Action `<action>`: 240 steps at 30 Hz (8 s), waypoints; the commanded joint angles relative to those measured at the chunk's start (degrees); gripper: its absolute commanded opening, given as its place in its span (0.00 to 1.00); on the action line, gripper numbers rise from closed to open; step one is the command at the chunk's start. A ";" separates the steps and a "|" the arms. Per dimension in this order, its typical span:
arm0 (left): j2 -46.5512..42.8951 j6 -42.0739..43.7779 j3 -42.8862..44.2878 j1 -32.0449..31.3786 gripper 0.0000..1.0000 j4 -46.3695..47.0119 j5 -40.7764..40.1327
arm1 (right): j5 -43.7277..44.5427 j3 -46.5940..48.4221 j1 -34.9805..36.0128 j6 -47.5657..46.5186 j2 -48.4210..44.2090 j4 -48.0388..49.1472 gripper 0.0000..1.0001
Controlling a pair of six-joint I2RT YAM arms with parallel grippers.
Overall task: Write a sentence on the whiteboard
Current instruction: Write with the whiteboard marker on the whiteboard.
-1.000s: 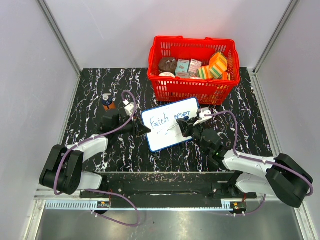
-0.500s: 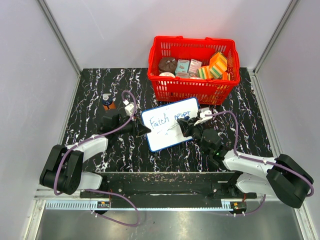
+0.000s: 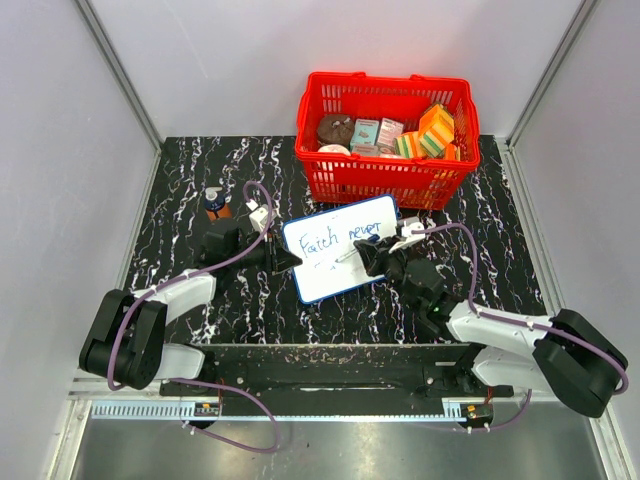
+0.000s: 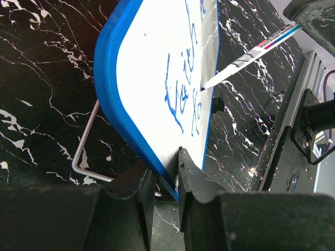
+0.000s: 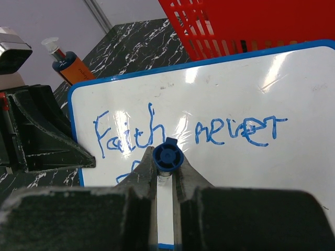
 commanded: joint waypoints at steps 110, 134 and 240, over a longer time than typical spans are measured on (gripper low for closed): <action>-0.77 8.26 0.56 0.30 0.00 -0.05 -6.31 | 3.53 4.47 -2.75 -2.66 -1.20 -1.26 0.00; -0.95 8.26 0.56 0.30 0.00 -0.05 -6.39 | 0.99 1.75 -2.75 -0.64 -1.81 -2.67 0.00; -0.77 8.35 0.47 0.30 0.00 -0.05 -6.31 | 3.98 4.64 -2.84 -2.57 -3.13 -5.57 0.00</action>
